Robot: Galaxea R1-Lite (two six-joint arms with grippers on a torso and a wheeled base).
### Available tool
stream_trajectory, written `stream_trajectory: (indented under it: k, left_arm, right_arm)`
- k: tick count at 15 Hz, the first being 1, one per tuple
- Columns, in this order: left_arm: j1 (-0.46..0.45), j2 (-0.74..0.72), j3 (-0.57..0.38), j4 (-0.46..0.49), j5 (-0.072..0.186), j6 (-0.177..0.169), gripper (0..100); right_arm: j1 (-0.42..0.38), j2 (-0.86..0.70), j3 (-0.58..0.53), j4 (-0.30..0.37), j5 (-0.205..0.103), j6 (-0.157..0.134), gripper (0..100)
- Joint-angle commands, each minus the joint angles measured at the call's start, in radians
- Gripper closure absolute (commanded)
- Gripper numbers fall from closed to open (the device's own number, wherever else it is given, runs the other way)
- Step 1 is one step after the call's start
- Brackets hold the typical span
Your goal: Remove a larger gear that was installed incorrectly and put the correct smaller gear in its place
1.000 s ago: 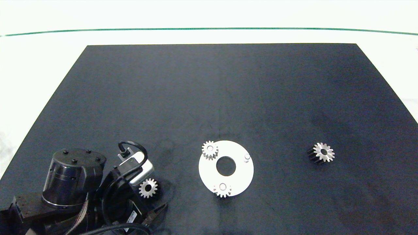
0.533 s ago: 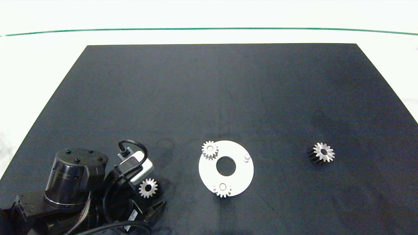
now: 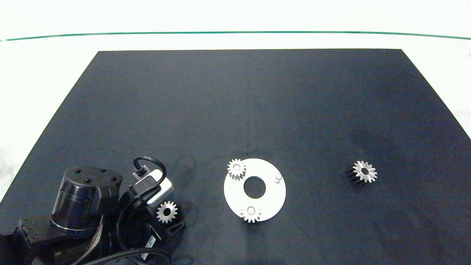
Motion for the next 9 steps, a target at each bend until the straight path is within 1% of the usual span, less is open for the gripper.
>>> stream_trajectory:
  k: [1, 9]
  left_arm:
    - [0.000, 0.004, 0.002, -0.002, 0.001, 0.001, 35]
    - [0.000, 0.013, -0.006, -0.005, 0.002, 0.002, 52]
  right_arm:
    - [0.000, 0.003, 0.000, 0.004, 0.000, -0.001, 0]
    - [0.000, 0.003, 0.000, 0.002, 0.003, -0.001, 0]
